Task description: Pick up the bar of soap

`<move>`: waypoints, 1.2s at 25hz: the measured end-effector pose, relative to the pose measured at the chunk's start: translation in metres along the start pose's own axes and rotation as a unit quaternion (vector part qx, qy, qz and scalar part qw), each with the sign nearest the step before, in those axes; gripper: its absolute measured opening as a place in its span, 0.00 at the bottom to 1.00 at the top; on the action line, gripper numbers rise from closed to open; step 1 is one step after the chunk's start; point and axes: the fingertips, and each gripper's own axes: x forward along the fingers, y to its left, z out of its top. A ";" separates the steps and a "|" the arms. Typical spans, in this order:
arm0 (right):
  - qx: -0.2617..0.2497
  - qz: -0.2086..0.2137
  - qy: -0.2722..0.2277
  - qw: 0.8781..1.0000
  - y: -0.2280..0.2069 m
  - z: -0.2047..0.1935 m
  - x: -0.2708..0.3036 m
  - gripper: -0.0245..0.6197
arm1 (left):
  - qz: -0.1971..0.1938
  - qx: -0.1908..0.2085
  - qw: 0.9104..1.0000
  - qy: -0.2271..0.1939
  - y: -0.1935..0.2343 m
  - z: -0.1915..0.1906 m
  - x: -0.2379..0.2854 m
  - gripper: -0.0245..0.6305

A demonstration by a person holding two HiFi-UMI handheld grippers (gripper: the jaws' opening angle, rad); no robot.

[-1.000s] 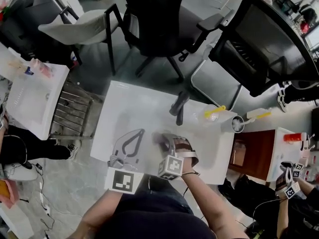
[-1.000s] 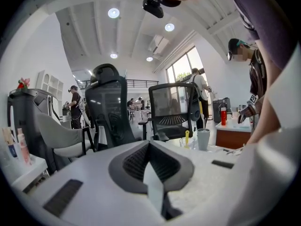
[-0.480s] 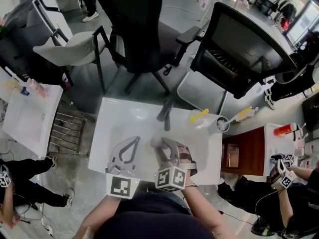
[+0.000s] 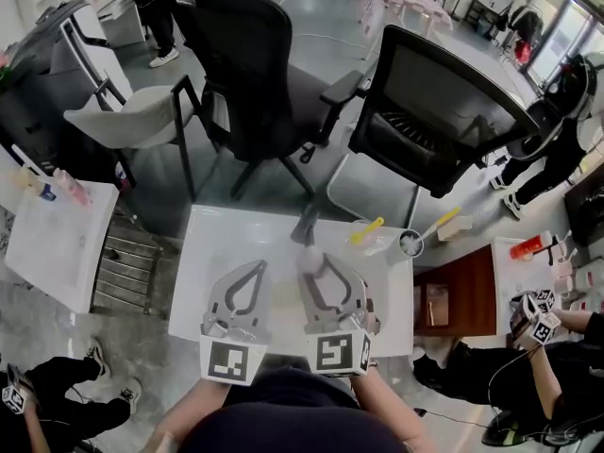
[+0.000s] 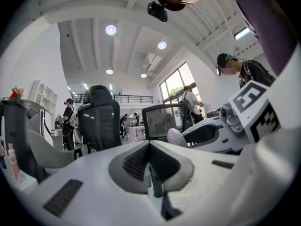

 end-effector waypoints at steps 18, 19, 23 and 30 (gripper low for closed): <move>0.169 -0.115 -0.175 0.963 -0.091 0.109 -0.052 0.33 | 0.043 0.015 0.997 -0.067 0.038 0.097 -0.006 0.04; 0.169 -0.120 -0.176 0.962 -0.093 0.110 -0.054 0.33 | 0.044 0.017 0.997 -0.069 0.039 0.100 -0.007 0.04; 0.170 -0.141 -0.175 0.959 -0.099 0.110 -0.057 0.33 | 0.043 0.023 0.996 -0.073 0.044 0.106 -0.011 0.04; 0.170 -0.161 -0.172 0.957 -0.097 0.101 -0.059 0.33 | 0.029 0.030 0.996 -0.083 0.045 0.105 -0.012 0.04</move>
